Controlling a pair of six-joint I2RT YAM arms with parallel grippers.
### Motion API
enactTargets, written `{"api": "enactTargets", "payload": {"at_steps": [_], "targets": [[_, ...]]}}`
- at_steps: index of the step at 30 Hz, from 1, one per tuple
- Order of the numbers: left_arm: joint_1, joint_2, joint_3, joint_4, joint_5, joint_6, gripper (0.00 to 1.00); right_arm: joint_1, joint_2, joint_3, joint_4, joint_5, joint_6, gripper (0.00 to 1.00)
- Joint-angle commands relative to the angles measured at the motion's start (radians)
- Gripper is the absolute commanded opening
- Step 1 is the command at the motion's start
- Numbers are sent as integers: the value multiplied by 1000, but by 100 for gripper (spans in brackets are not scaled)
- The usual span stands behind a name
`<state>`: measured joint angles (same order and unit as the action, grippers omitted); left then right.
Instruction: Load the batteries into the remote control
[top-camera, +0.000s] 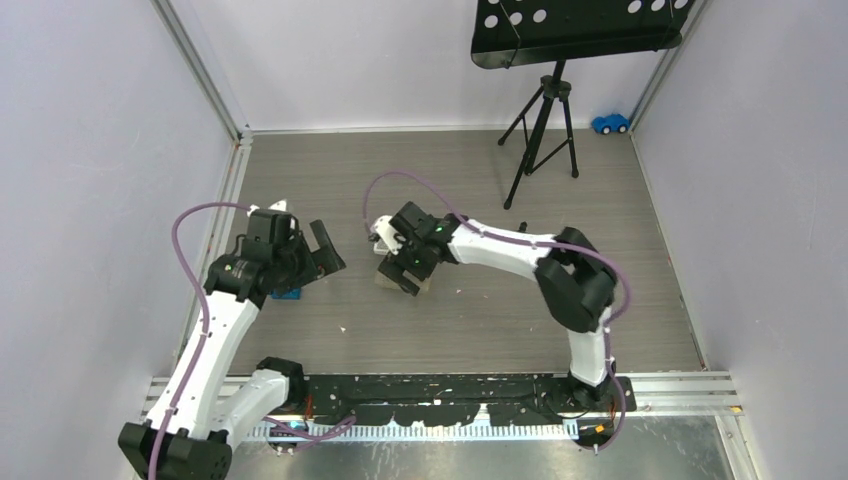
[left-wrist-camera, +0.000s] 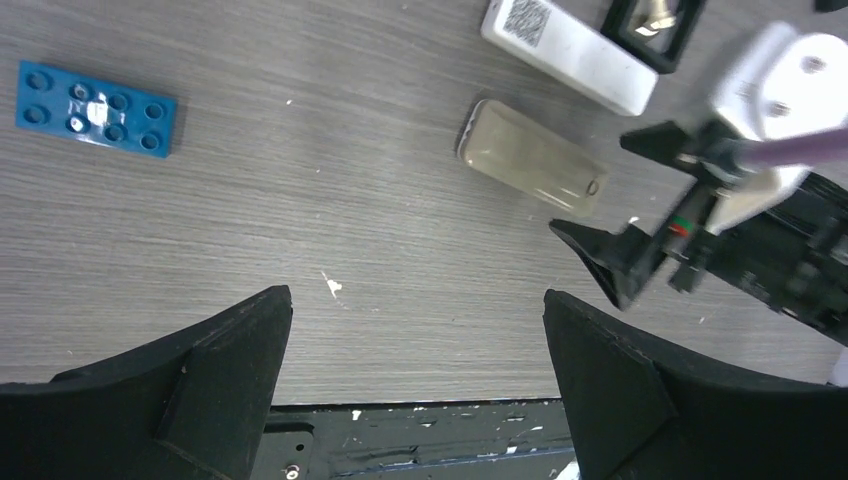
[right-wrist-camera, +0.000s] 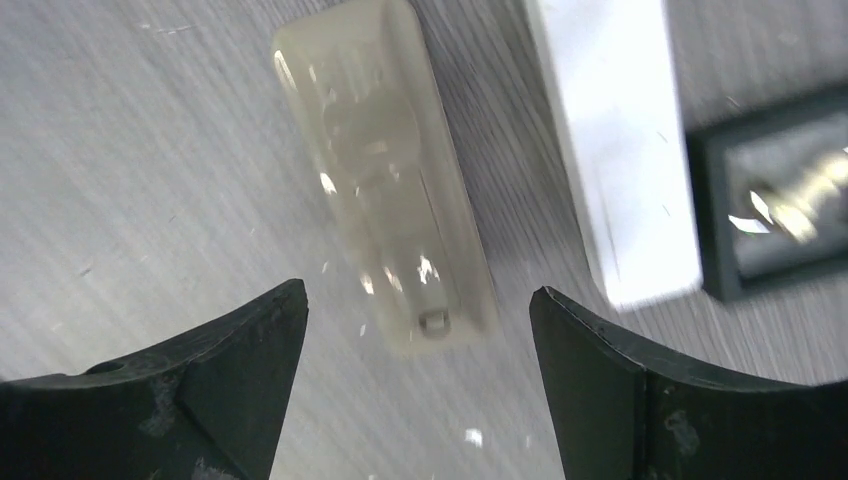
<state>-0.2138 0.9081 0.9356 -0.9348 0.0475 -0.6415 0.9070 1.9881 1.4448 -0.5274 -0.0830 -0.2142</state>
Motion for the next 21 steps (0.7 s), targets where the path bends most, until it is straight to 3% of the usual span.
{"api": "enactTargets", "payload": {"at_steps": [1,7,14,18,21], "targets": [[7,-79,95,-38,-20,41,100,-5,-312,-62,33,92,144,87],[7,-133,222,-123,-79,109,100,-5,-696,-226,8,429,364,88],[7,-223,347,-202,-150,159,100,-5,-1236,-283,-254,881,614,89],[6,-268,419,-234,-171,196,100,-5,-1524,-234,-371,957,652,89],[7,-306,465,-247,-182,235,100,-5,-1607,-156,-471,1033,681,89]]}}
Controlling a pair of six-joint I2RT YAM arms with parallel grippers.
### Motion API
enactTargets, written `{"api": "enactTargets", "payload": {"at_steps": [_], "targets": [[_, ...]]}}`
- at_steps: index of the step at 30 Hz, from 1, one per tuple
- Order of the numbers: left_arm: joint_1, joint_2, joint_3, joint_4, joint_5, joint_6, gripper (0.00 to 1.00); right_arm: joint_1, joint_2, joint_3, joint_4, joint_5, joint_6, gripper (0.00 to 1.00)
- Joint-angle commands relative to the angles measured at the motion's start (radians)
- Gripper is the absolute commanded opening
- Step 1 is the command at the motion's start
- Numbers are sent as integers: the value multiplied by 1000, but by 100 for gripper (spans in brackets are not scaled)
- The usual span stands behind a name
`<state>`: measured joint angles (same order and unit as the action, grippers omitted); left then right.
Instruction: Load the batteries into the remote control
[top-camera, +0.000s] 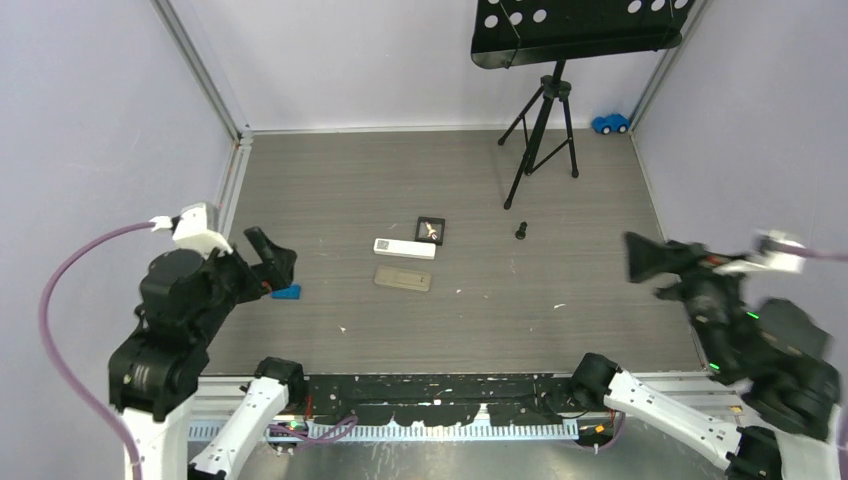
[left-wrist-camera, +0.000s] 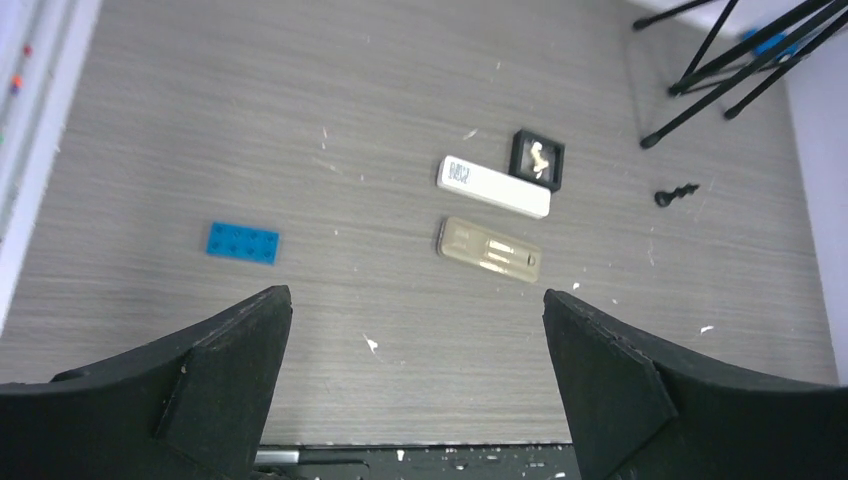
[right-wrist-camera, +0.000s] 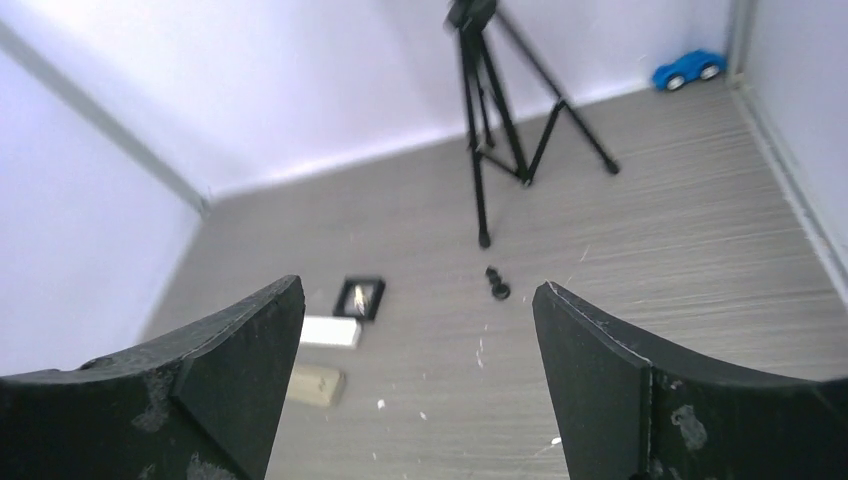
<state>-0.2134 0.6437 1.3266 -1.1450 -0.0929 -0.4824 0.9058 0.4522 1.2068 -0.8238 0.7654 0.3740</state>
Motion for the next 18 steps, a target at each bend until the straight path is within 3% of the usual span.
{"api": "enactTargets", "payload": {"at_steps": [1,7,18], "targets": [[6,-53,89,-42,-47,89,100,-5,-78,116,-214,197,102,89],[5,-96,134,-58,-39,120,100,-5,-56,220,-302,213,102,90],[6,-167,76,-4,-54,150,100,-3,-50,184,-309,171,105,90]]}}
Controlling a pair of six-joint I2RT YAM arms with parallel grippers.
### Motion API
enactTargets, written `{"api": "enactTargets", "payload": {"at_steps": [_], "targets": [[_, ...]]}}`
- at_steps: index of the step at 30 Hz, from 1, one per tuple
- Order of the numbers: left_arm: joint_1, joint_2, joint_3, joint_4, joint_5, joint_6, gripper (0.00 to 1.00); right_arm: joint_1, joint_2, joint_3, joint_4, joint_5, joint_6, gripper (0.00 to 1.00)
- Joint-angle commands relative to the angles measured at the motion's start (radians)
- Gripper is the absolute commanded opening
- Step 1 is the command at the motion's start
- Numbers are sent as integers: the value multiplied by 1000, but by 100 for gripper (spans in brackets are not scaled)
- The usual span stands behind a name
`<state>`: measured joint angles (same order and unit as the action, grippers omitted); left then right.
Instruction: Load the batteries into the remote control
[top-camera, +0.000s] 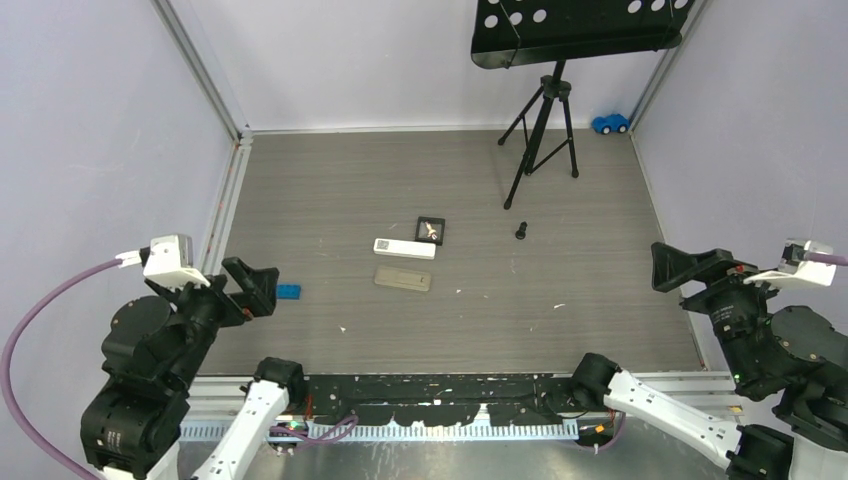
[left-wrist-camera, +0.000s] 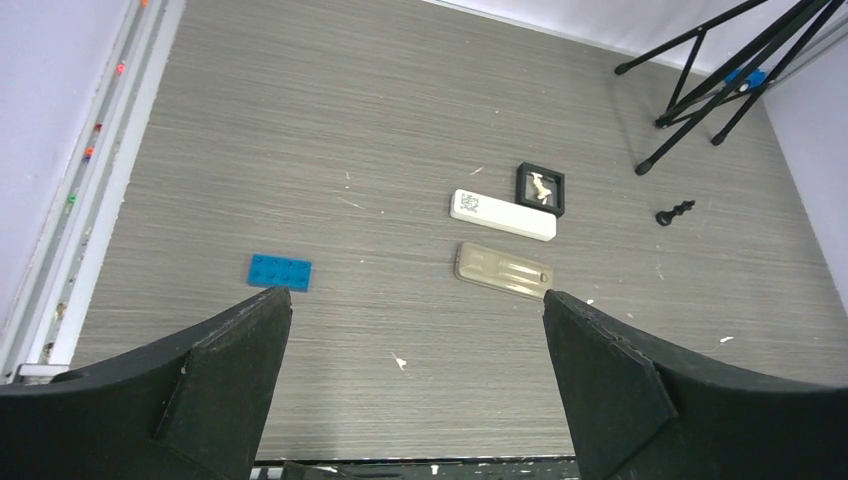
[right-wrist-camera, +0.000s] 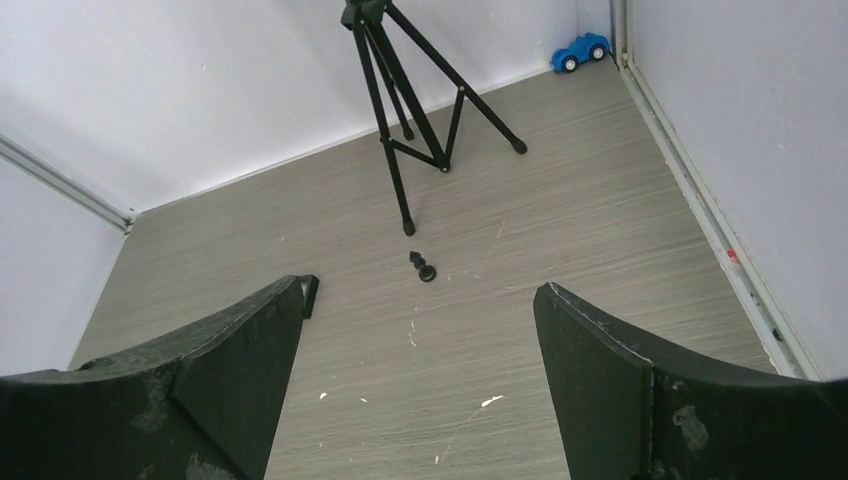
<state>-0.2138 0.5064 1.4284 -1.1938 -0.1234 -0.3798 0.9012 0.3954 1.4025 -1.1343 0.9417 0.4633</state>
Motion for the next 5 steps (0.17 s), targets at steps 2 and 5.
{"api": "enactTargets", "payload": {"at_steps": [2,5], "targets": [[7,-36,-43,48,-39,53,100,1,2,-22,0,-19,17,90],[7,-68,-90,53,-19,33,100,0,-7,-34,-13,-40,26,90]]}}
